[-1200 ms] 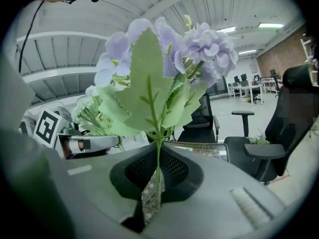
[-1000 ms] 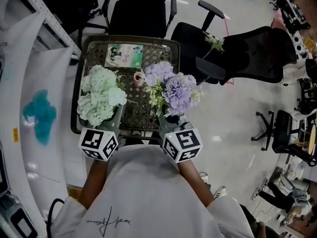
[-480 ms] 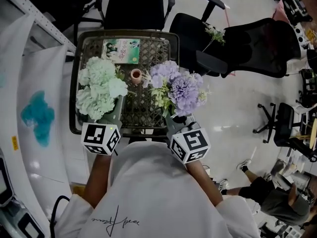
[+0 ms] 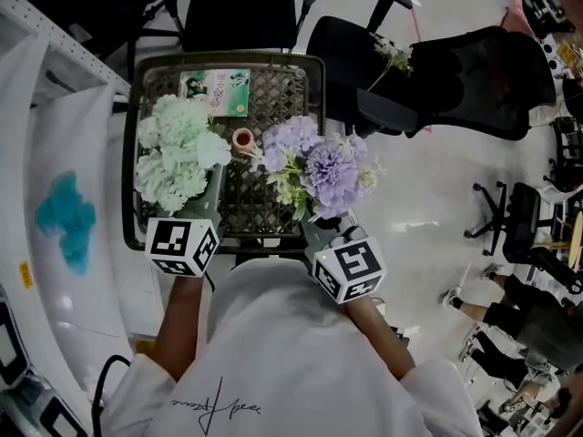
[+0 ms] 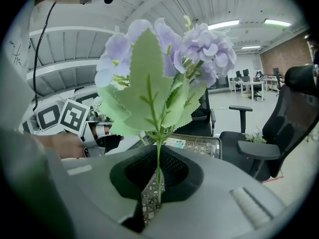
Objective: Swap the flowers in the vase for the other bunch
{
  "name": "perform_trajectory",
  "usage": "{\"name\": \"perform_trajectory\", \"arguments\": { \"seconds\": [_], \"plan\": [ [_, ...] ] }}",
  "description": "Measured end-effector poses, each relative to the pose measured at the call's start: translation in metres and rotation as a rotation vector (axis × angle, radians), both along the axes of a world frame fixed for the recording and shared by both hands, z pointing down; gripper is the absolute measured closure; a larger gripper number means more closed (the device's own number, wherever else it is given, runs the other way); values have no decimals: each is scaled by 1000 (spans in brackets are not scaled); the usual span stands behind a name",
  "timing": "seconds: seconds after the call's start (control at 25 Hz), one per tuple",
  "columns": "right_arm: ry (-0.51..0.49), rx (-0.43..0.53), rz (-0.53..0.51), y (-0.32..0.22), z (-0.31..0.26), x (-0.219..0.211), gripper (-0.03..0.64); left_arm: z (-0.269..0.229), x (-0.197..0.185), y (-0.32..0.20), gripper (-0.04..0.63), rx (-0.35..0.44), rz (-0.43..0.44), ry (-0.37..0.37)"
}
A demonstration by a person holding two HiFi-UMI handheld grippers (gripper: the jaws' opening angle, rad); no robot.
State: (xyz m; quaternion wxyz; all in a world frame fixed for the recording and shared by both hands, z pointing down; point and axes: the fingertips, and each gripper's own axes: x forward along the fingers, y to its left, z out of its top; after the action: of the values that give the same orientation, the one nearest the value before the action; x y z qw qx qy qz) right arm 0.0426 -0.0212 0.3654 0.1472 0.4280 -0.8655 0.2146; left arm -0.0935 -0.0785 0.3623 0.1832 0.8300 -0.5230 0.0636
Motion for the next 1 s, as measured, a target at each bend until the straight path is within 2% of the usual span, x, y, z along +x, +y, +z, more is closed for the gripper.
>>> {"name": "perform_trajectory", "arguments": {
  "seconds": [1.0],
  "plan": [
    [17,-39,27,-28,11,45,600,15,11,-48,515,-21,-30,-23]
  ]
}}
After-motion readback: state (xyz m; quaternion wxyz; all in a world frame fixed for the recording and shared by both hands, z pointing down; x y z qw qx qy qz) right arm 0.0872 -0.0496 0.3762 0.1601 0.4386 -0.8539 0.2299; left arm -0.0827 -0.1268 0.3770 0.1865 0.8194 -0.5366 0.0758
